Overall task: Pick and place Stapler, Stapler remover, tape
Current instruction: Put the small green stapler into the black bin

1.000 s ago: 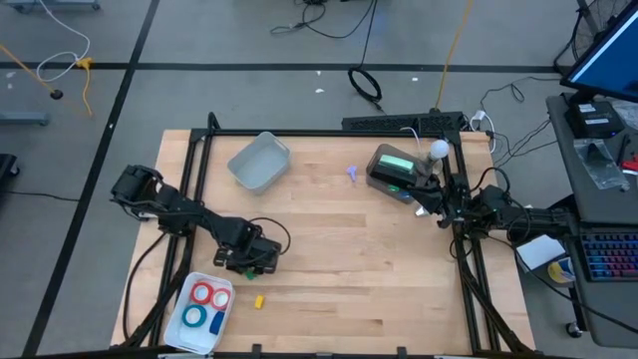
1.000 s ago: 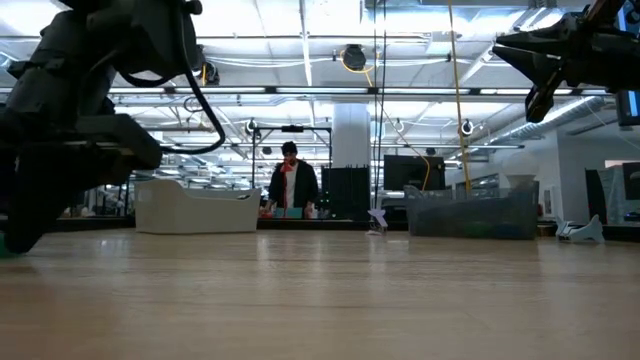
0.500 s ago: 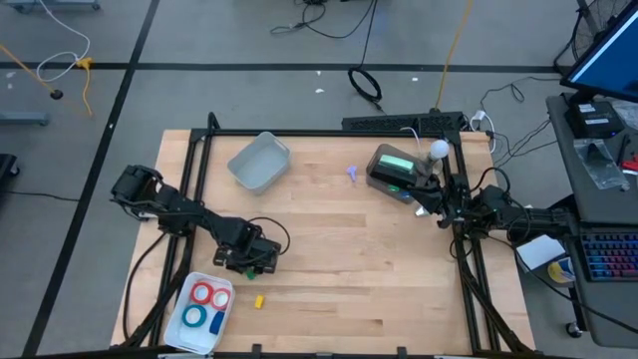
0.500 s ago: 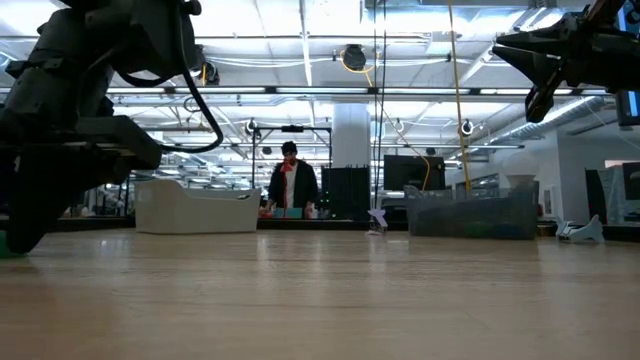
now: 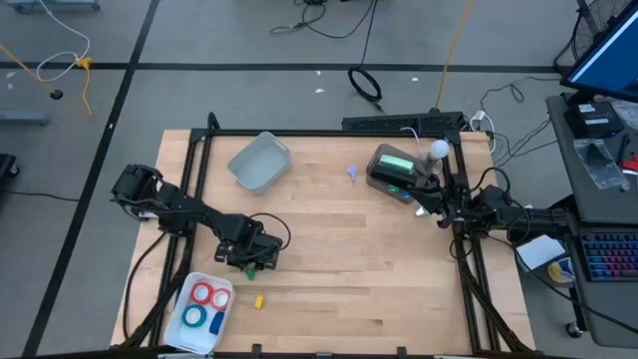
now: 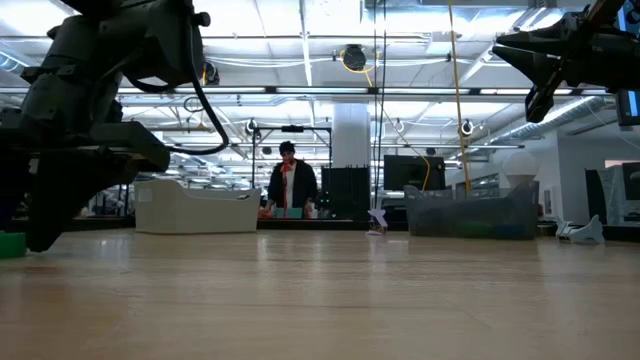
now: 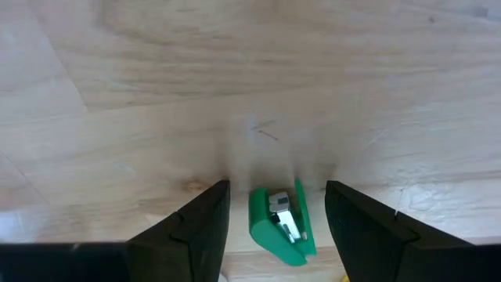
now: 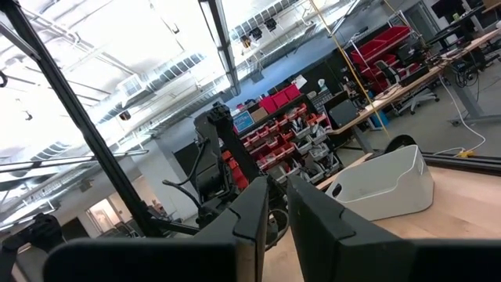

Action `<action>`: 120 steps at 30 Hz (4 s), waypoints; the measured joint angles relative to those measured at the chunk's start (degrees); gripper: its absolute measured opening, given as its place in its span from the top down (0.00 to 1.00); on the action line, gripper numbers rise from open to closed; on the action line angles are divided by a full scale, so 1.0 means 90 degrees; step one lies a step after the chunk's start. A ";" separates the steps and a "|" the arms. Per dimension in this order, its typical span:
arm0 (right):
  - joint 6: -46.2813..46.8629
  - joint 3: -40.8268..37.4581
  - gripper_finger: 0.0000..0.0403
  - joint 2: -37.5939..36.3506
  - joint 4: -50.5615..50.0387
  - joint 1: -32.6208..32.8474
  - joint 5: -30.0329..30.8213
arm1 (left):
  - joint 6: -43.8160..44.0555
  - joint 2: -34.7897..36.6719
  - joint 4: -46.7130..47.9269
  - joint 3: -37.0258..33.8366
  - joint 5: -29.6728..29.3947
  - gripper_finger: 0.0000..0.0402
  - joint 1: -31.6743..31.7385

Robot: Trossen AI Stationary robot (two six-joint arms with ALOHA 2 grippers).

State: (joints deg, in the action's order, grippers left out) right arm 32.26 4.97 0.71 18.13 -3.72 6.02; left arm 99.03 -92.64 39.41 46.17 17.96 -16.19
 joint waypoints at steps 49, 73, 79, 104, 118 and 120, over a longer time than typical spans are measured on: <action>-0.0188 -0.0007 0.89 0.3234 0.2129 0.0008 -0.0181 | -0.2831 0.0860 -0.3856 0.0000 -0.0008 0.99 0.2926; -0.0164 -0.0005 0.89 0.3704 0.2382 0.0008 -0.0177 | -0.6374 0.1864 -0.1976 0.0826 -0.0899 1.00 0.0061; -0.0088 -0.0005 0.89 0.3774 0.2391 0.0008 -0.0180 | -0.7564 0.1410 -0.1089 0.1272 -0.1215 1.00 -0.0775; 0.0152 -0.0005 0.89 0.3849 0.2160 0.0008 -0.0204 | -0.8453 -0.0397 -0.1438 0.2227 -0.1162 0.92 -0.2231; 0.0144 -0.0005 0.89 0.3869 0.1941 0.0006 -0.0537 | -0.7227 -0.1161 -0.2293 0.2225 -0.0838 0.79 -0.2410; 0.0142 -0.0002 0.89 0.3874 0.1918 0.0006 -0.0539 | -0.7124 -0.1208 -0.2264 0.2225 -0.0859 0.77 -0.2426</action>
State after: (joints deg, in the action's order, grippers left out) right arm 33.54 4.95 35.57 35.39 -3.66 1.17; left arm 34.91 -103.52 19.04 66.19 10.23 -38.02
